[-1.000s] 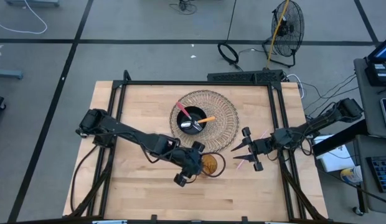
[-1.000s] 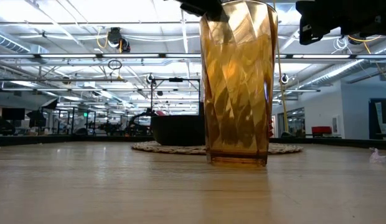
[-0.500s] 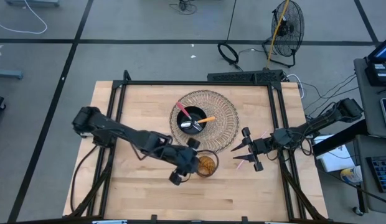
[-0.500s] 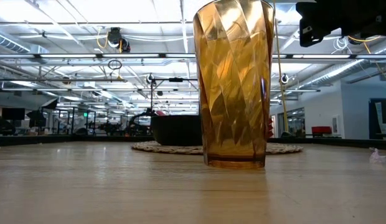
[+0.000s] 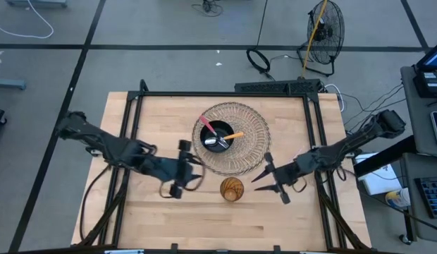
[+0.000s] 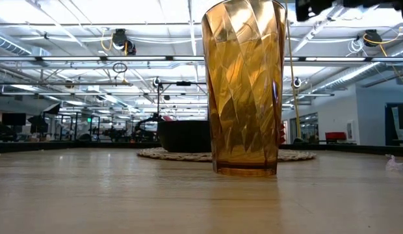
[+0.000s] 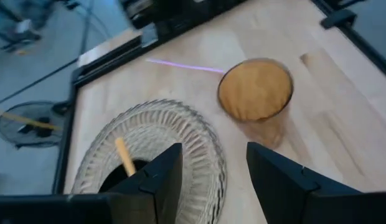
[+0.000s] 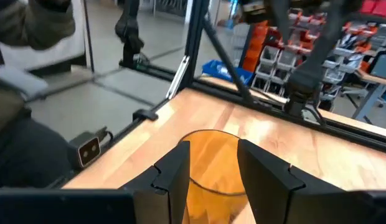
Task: Pick & Place Utensil
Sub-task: Put the brown cup to the right of the black bowl on the brown mat
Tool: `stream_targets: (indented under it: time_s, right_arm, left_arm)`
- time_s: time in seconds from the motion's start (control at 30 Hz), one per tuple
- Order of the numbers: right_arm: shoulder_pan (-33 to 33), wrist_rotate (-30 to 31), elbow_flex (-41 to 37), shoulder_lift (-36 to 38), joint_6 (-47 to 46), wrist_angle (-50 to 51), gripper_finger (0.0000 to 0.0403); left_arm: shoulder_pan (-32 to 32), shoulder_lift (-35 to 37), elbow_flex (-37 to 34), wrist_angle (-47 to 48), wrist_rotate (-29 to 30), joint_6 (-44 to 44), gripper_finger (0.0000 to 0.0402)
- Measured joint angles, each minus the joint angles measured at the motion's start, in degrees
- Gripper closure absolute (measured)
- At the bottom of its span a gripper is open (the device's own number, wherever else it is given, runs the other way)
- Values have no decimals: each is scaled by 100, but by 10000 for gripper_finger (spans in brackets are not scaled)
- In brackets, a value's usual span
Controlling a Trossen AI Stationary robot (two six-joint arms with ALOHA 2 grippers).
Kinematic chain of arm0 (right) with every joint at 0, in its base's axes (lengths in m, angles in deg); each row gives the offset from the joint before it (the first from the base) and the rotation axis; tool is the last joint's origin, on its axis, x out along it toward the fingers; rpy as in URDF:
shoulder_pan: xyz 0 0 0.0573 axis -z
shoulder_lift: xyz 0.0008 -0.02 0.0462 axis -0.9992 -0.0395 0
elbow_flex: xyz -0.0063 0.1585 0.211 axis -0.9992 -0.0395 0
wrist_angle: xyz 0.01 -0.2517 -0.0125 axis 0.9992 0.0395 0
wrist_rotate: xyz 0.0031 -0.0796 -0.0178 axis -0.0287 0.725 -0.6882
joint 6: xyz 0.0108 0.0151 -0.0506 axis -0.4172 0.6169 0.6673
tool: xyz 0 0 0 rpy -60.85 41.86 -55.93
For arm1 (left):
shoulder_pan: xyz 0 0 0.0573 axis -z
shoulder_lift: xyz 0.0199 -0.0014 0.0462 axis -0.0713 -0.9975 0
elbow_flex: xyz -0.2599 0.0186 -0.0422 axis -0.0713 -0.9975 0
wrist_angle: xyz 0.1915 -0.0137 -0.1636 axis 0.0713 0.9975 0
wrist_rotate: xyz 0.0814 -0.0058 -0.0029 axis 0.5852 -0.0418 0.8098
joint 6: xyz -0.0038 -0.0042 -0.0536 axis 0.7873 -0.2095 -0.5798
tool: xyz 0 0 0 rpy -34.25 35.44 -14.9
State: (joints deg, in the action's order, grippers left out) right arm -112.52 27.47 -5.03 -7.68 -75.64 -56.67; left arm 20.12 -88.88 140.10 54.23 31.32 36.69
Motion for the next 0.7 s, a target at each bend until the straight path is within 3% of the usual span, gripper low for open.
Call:
stream_targets:
  time_s: [0.2,0.43,0.7]
  right_arm:
    - [-51,0,987,-585,186,998,271]
    - [-51,-47,2336,-1497,43,2346,271]
    - [-45,-191,3564,-2374,-285,3847,271]
  left_arm:
    - [206,1188,-1701,-1230,646,-454,215]
    - [297,2355,-3653,-3204,941,-617,215]
    - [294,2855,-4799,-4711,966,-484,215]
